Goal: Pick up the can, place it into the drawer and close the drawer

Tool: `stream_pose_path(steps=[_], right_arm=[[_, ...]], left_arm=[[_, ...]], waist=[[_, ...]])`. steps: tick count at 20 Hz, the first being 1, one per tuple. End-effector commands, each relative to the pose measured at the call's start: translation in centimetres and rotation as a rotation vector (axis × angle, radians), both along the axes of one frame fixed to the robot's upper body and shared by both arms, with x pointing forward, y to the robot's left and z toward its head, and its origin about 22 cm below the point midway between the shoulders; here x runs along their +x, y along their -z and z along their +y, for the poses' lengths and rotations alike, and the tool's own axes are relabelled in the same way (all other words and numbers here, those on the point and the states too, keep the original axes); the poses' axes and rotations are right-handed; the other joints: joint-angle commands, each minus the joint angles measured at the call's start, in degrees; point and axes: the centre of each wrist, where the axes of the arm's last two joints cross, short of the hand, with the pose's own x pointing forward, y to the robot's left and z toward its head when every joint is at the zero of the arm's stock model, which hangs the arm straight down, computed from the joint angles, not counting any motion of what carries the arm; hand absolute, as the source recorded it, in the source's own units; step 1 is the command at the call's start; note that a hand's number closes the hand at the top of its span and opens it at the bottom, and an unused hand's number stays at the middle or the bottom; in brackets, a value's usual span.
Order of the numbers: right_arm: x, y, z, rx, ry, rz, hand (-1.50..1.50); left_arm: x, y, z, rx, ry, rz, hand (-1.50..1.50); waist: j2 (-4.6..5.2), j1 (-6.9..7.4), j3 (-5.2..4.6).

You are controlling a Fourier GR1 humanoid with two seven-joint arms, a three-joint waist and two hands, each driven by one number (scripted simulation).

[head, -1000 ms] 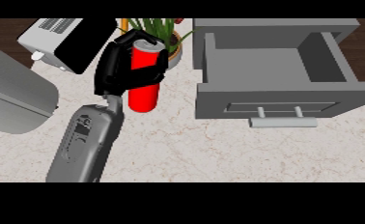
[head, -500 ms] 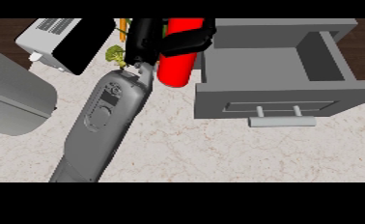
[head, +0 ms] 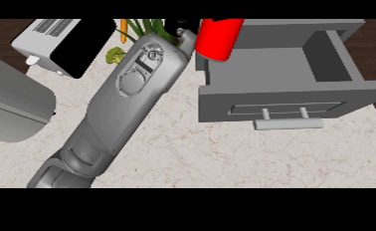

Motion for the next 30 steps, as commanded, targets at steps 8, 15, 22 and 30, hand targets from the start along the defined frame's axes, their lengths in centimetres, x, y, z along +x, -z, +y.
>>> stream_pose_path(steps=[8,15,22,30], right_arm=[[2.1,0.9,1.7,0.021,-0.021,-0.01,-1.5],[1.6,0.2,2.0,0.007,-0.028,-0.007,-1.5],[2.5,1.5,1.6,0.006,-0.027,-0.004,-1.5],[3.5,0.9,0.6,-0.008,-0.048,-0.028,-1.5]], left_arm=[[1.7,-0.9,-3.7,0.069,-0.028,0.007,1.5],[2.9,-0.4,-3.9,0.103,-0.041,0.021,1.5],[3.7,0.5,-3.7,0.123,-0.056,0.046,1.5],[3.9,3.0,-3.4,0.189,-0.122,0.007,1.5]], waist=[[0.4,-1.19,0.05],[0.62,-2.0,0.07],[0.88,-2.29,0.11],[1.5,-4.63,0.21]])
